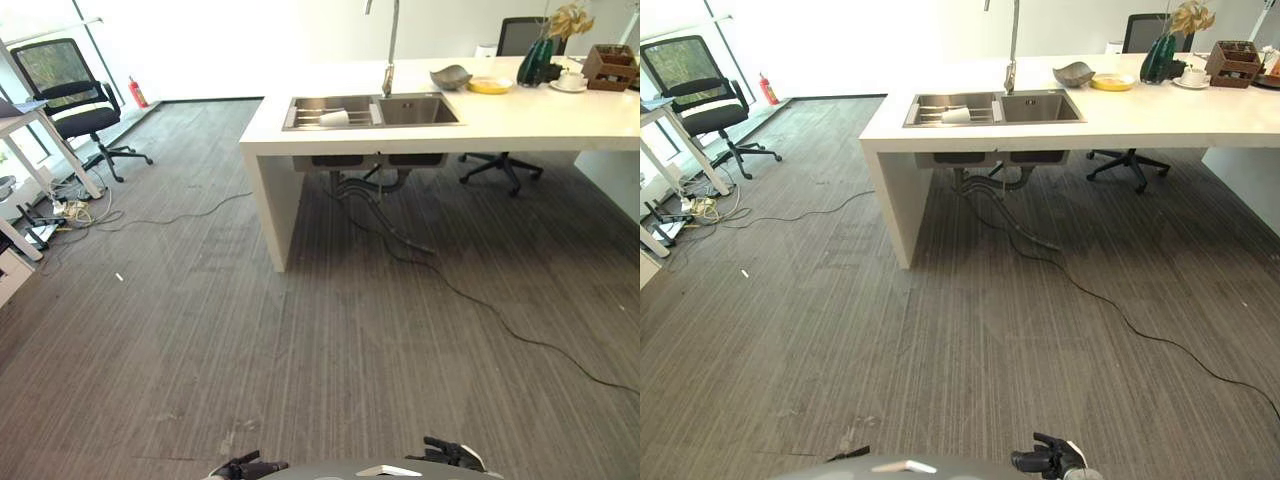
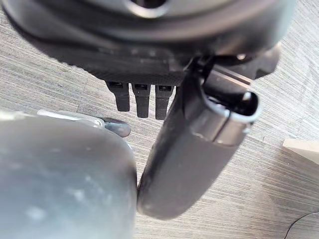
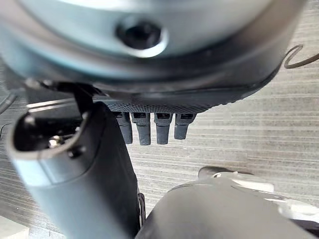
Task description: Place the dishes in the dishwasher.
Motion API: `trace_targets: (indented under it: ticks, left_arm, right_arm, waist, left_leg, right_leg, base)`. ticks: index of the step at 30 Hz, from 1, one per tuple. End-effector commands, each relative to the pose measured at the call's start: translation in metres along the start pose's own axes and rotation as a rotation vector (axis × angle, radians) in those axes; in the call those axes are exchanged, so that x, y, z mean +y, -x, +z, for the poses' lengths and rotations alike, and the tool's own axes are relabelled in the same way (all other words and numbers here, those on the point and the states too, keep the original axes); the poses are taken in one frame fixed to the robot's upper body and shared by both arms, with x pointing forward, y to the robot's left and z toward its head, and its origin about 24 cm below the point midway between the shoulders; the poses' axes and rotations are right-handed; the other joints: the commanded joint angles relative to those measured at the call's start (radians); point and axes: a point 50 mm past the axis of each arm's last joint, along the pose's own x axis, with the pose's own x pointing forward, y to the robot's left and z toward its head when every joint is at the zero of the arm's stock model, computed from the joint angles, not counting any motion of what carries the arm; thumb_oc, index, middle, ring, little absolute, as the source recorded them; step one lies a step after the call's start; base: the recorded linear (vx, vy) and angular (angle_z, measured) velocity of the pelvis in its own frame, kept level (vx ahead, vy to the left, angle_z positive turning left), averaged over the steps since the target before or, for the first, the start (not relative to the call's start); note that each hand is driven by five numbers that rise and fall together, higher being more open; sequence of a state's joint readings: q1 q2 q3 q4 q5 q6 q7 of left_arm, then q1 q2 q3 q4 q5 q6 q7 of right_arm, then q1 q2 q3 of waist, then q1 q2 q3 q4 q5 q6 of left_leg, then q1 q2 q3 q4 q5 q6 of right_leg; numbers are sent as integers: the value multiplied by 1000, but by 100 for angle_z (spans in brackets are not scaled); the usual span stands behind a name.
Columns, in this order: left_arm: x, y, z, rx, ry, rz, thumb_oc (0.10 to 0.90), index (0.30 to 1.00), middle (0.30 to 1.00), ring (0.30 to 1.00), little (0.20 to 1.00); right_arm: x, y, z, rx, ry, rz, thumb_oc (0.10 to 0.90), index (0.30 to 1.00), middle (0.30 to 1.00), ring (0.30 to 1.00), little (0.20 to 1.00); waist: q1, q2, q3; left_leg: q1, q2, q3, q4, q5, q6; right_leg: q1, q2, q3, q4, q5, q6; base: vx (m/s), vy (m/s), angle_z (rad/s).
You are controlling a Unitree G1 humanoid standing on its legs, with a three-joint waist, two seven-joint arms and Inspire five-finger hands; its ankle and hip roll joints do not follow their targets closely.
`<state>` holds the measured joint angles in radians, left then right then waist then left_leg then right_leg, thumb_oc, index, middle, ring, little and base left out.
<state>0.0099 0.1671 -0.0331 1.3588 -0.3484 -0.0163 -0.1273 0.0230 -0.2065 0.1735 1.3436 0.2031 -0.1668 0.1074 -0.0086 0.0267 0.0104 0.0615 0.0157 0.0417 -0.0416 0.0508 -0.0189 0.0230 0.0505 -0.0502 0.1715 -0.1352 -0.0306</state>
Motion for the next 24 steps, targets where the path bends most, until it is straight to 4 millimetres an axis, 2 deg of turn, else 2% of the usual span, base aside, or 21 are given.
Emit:
trace_targets:
  ticks: [1,10,18,22,23,24]
  left_arm:
    - [-36,-6,21,-57,-36,-66,800,900,900,900,900]
    - [-41,-7,32,-100,55,2,800,900,900,900,900]
    - [-48,-7,37,-129,69,7,800,900,900,900,900]
    - [-41,-6,42,-145,125,29,800,900,900,900,900]
    - [-27,-5,44,-147,147,75,800,900,900,900,900]
    - [-27,-5,44,-147,147,75,800,900,900,900,900]
  right_arm:
    - [24,-4,9,-21,-12,89,800,900,900,900,900]
    - [25,-6,12,4,28,91,800,900,900,900,900]
    - [24,-6,15,2,15,94,800,900,900,900,900]
    - [21,-7,20,-13,4,89,800,900,900,900,900]
    - [20,-8,28,-36,-9,97,800,900,900,900,900]
    - [20,-8,28,-36,-9,97,800,900,900,900,900]
  waist:
    - [-10,-43,10]
    - [-10,-36,8]
    - [-15,-29,17]
    - [-17,-27,25]
    - [-11,-44,55]
    - [-11,-44,55]
  left_leg:
    - [51,-33,-19,-46,-83,-39]
    - [60,-31,-18,-46,-85,-41]
    - [59,-29,-20,-46,-83,-45]
    - [63,-27,-21,-46,-80,-47]
    - [9,-32,-18,82,-100,-57]
    - [9,-32,-18,82,-100,-57]
  right_leg:
    - [116,-63,25,-259,111,106]
    - [123,-61,21,-259,106,103]
    - [123,-59,7,-259,102,97]
    - [122,-59,-1,-259,101,93]
    - [119,-65,16,-257,110,77]
    - [119,-65,16,-257,110,77]
  base:
    - [0,0,0]
    - [4,-2,0]
    - [21,-28,0]
    - [31,-53,6]
    - [7,-84,6]
    - [3,-83,6]
